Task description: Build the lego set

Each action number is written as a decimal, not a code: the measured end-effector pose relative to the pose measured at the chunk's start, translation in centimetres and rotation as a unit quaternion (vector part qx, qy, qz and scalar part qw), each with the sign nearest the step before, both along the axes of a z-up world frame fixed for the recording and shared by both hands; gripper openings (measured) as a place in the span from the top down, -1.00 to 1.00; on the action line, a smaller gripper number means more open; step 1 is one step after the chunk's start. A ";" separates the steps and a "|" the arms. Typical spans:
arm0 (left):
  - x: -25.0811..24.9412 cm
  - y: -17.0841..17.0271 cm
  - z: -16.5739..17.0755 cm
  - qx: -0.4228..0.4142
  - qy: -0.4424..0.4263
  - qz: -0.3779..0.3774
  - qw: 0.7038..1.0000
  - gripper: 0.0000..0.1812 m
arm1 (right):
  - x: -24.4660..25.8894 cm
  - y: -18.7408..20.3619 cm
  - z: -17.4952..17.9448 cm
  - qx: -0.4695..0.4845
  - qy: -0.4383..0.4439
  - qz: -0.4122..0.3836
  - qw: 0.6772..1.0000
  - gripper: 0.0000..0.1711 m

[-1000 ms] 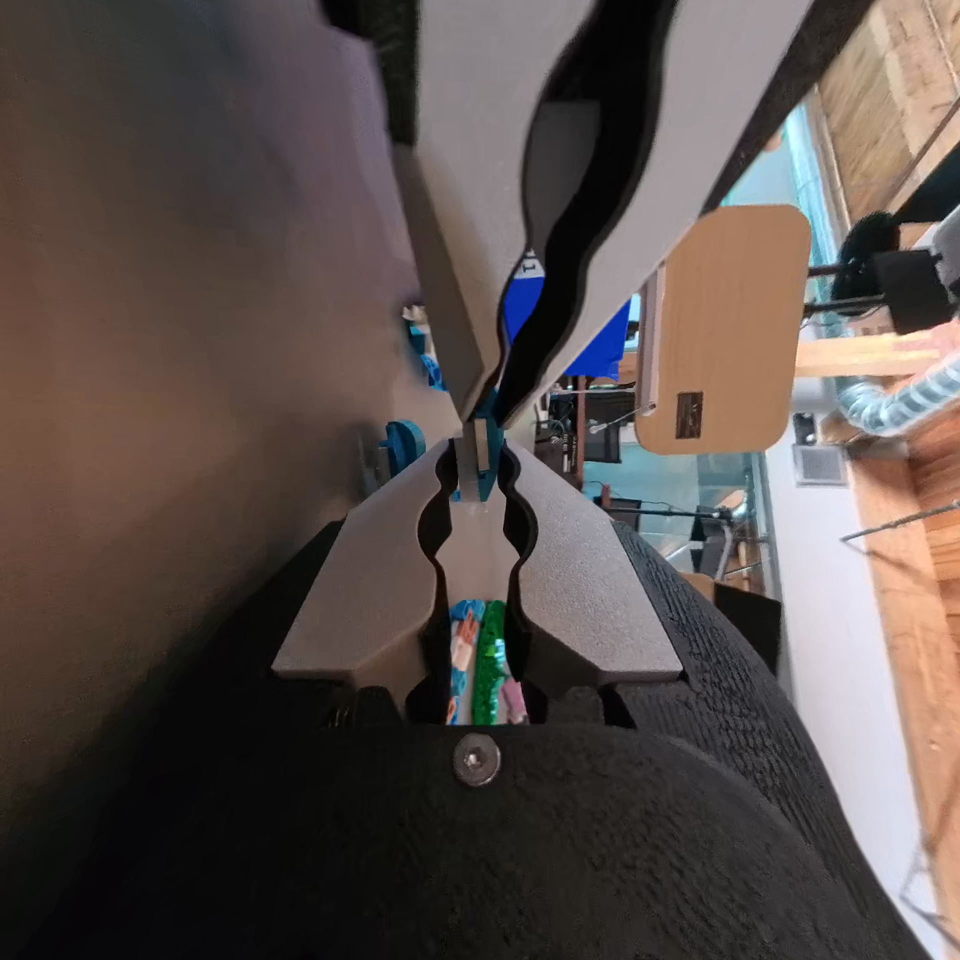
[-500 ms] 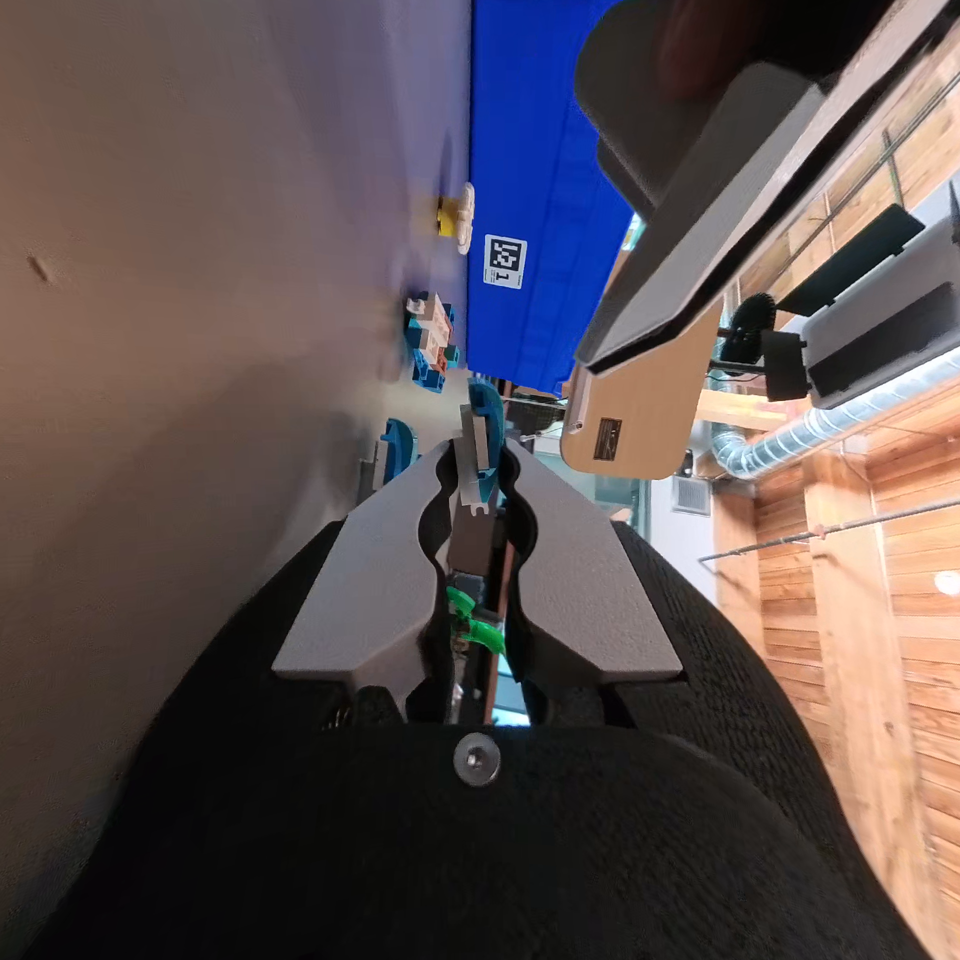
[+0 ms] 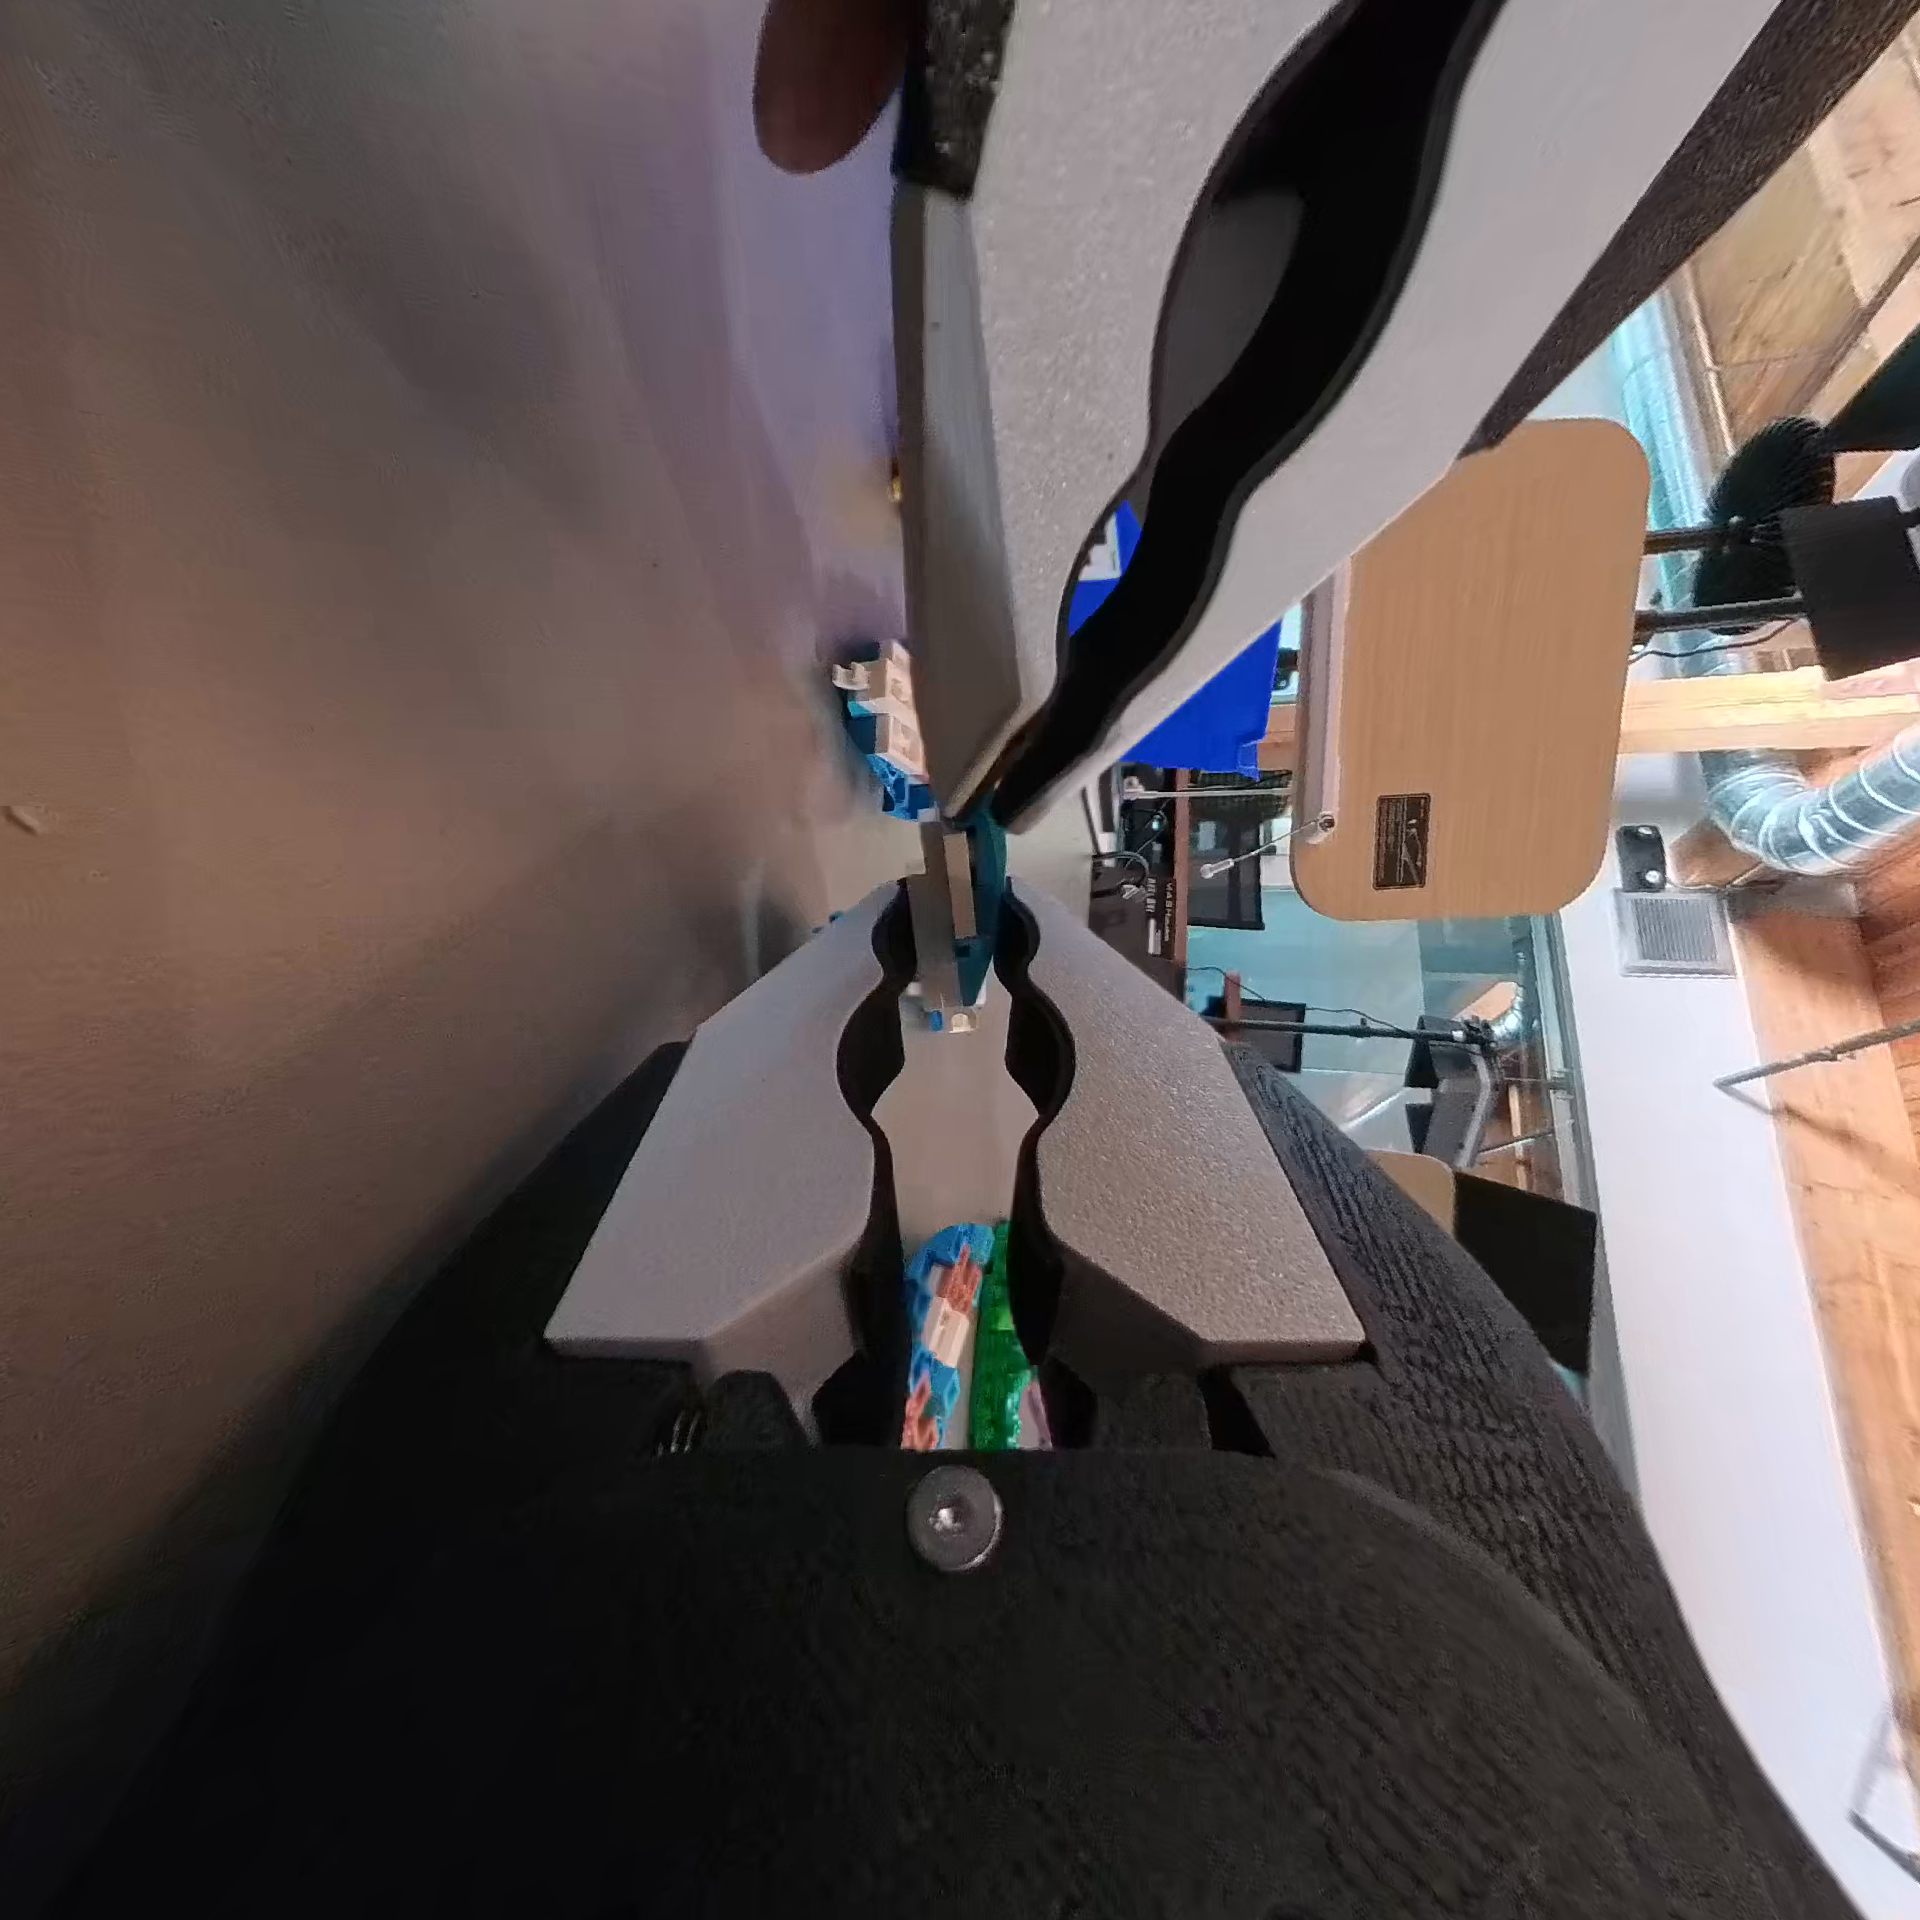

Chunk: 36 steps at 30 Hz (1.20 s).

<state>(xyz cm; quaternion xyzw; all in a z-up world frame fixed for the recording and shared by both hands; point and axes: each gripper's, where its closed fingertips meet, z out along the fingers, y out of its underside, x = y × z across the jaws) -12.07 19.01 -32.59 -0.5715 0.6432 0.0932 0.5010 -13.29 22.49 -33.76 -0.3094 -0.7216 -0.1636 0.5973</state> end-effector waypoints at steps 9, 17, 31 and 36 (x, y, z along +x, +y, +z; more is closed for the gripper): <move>-0.1 0.2 -0.5 0.040 0.060 -0.005 0.997 0.98 | 0.1 0.1 -0.6 -0.020 -0.008 -0.004 1.000 0.86; -0.3 0.2 -0.4 0.040 0.076 -0.002 0.996 0.84 | -0.1 -0.2 -1.0 -0.013 -0.022 0.001 1.000 0.86; -0.3 0.3 -0.6 0.053 0.080 -0.002 0.995 0.93 | 0.0 0.3 -1.2 -0.047 -0.003 -0.015 0.999 0.86; 0.0 -0.2 -0.5 0.005 0.042 -0.007 0.999 0.74 | 0.0 0.4 -1.1 -0.056 0.001 -0.013 0.998 0.86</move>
